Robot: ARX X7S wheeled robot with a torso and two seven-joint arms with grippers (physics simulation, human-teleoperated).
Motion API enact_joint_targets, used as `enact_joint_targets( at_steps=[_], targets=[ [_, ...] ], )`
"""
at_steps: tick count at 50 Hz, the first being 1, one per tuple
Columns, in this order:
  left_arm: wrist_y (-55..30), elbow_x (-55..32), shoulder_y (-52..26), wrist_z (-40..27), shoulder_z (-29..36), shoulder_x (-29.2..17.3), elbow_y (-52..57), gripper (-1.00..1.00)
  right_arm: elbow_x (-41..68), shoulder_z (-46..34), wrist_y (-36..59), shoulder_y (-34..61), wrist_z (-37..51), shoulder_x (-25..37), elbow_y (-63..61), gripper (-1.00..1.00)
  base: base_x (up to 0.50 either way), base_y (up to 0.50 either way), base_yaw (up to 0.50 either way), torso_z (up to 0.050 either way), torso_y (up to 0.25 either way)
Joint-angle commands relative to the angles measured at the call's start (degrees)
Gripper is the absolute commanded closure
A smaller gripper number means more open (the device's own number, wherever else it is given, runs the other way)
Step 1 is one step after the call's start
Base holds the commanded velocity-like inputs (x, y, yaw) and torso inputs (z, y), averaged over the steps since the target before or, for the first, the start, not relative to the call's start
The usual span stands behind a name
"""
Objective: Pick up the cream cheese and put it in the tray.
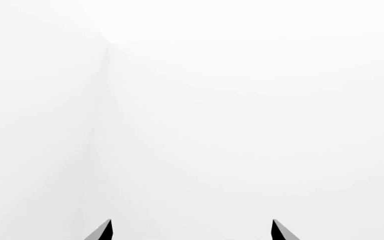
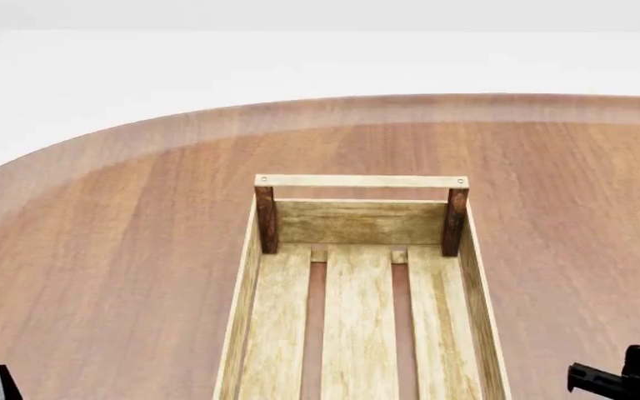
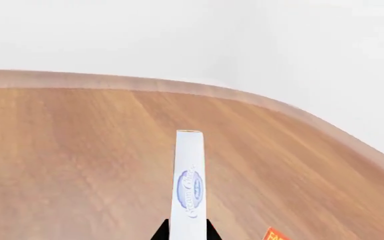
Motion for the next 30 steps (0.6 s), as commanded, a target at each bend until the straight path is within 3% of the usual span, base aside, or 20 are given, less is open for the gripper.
enact_joint_targets(
  at_steps=[1, 13, 30],
  targets=[
    [-0.03, 0.03, -0.11, -0.13, 0.07, -0.05, -0.09, -1.0, -2.49, -5.46, 3.65, 7.65, -2.95, -0.02, 2.42, 1.0, 0.0, 0.0, 0.0, 0.0, 0.0],
    [0.07, 0.17, -0.1, -0.3, 0.11, -0.15, -0.13, -1.0, -1.3, -9.71, 5.59, 10.59, -7.27, 0.08, 0.26, 1.0, 0.0, 0.0, 0.0, 0.0, 0.001],
    [-0.13, 0.36, 0.01, -0.52, 0.21, -0.26, 0.12, -1.0, 8.35, -5.43, 5.29, 8.75, -14.27, 0.91, -5.47, 1.0, 0.0, 0.0, 0.0, 0.0, 0.001]
  ],
)
